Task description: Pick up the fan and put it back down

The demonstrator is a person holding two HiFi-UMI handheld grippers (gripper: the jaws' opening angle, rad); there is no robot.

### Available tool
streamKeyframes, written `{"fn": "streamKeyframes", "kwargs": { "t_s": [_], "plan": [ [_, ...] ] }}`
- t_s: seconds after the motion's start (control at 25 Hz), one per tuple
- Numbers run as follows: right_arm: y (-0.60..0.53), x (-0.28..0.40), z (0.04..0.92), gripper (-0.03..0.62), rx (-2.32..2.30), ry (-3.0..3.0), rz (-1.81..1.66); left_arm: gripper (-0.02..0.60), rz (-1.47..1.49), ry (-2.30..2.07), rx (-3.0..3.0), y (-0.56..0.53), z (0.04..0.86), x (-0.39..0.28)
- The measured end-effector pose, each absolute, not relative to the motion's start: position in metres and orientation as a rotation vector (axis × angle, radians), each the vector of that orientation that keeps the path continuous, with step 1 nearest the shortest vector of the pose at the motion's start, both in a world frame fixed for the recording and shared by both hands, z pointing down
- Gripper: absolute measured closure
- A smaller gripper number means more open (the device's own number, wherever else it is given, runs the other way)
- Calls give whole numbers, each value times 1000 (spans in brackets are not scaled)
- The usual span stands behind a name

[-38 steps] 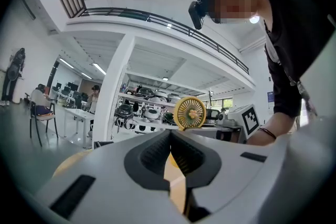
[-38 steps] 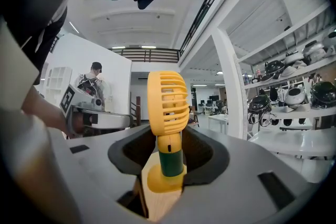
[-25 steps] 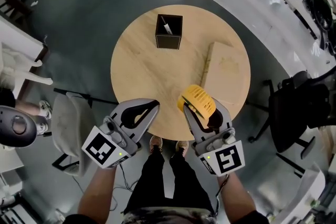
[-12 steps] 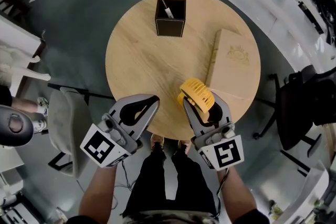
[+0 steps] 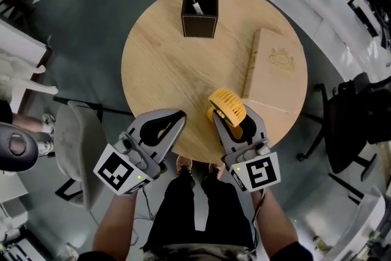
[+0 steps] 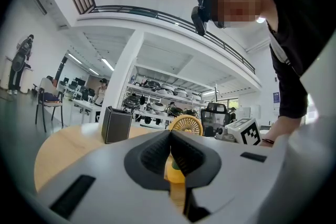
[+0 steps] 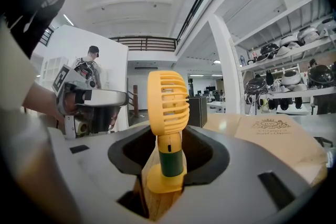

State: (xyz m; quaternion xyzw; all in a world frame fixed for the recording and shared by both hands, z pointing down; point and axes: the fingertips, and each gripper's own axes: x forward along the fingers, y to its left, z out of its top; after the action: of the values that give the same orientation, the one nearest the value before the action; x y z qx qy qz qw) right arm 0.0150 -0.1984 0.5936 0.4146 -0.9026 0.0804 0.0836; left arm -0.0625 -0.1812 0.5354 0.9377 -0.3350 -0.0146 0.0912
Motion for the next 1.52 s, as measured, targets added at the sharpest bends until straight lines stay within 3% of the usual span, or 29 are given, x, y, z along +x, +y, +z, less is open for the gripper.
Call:
{"fn": "streamKeyframes", "kwargs": {
  "t_s": [1.28,1.52],
  "plan": [
    [-200,16,606,421,1291,-2667,329,563,-38,-983,2773,-181,538,-67],
    [-198,15,604,373,1275,-2683,348,563,-35,-990,2772,-182,537,-67]
  ]
}}
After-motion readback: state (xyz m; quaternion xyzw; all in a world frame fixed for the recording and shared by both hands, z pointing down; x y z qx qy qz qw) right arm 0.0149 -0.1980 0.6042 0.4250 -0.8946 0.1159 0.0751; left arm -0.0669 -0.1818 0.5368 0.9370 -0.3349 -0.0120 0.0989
